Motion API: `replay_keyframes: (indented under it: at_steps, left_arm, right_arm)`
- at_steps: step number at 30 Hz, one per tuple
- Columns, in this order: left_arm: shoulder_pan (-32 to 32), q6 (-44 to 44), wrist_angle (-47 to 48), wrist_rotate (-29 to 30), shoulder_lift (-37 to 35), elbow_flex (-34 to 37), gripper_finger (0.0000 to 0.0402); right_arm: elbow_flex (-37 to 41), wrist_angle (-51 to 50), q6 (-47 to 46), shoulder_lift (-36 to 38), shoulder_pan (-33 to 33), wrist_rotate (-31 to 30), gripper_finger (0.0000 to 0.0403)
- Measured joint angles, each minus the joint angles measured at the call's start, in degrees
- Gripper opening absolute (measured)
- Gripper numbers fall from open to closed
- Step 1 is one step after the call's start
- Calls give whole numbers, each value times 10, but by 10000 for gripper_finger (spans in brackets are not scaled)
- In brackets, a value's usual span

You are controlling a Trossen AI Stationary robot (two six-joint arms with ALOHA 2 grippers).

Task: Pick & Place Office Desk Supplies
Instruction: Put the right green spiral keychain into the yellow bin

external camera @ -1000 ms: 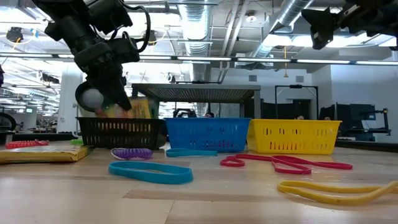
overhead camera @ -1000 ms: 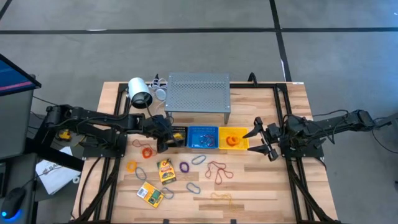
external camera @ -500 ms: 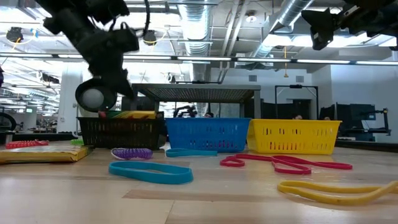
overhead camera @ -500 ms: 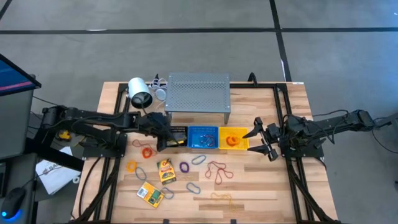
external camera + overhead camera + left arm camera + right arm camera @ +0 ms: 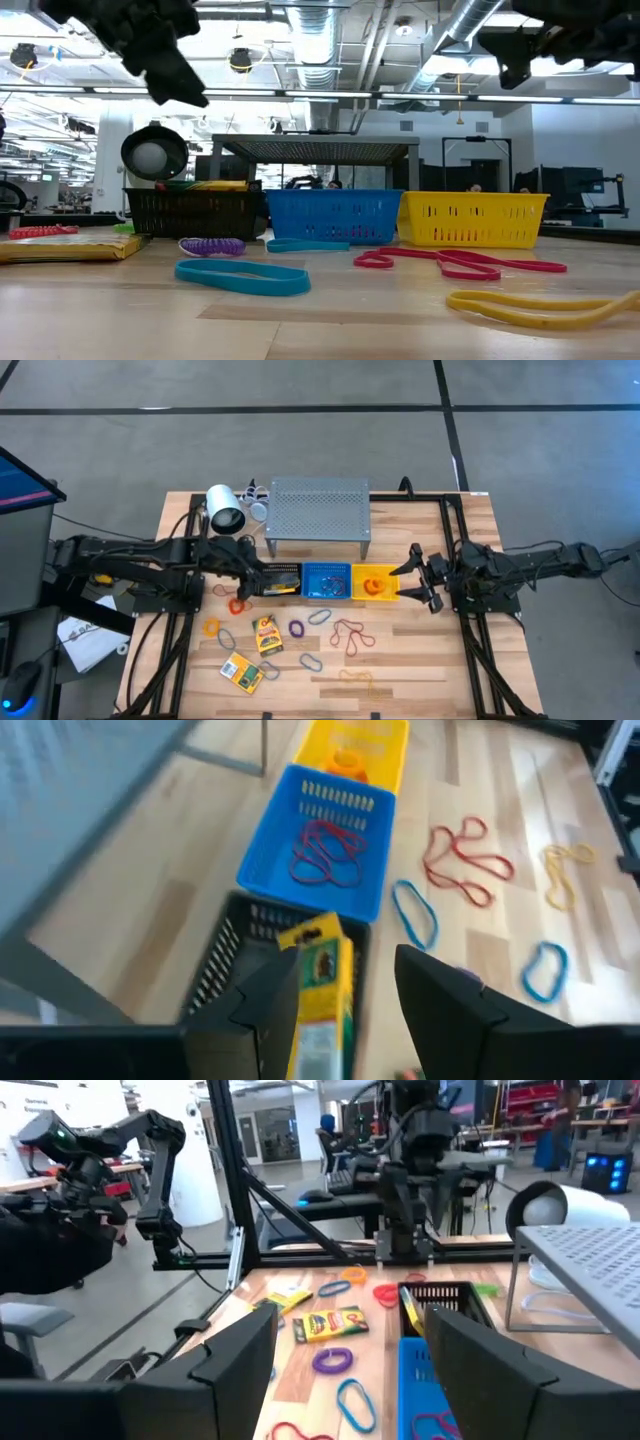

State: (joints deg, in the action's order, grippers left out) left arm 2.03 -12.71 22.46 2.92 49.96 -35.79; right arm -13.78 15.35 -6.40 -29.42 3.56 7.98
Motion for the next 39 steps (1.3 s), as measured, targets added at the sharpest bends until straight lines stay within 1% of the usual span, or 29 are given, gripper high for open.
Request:
replay_keyframes:
  at_steps: [4, 9, 11, 15, 20, 24, 32, 39]
  left_arm:
    - [-15, -36, 72, -1, -14, 0, 159]
    - [-14, -76, 149, 3, -20, 0, 160]
    - [-13, -95, 181, 17, -20, 0, 160]
    - [-13, -130, 224, 69, -15, 1, 157]
    - [-13, -152, 229, 136, -1, 1, 151]
    - [-12, -157, 227, 179, 28, 1, 148]
    - [15, -153, 228, 186, 113, 1, 149]
    - [41, -152, 234, 185, 143, 1, 148]
  right_arm:
    - [0, 1, -16, 4, -23, 34, 249]
    - [0, 2, -22, 2, -39, 41, 249]
    - [0, 0, -22, 1, -44, 41, 249]
    - [0, 0, -22, 1, -49, 41, 249]
    - [0, -1, -22, 1, -48, 41, 249]
    - [0, -7, -12, 1, -46, 41, 249]
    - [0, -30, 0, 1, -43, 41, 249]
    - [0, -35, 4, 1, -43, 42, 249]
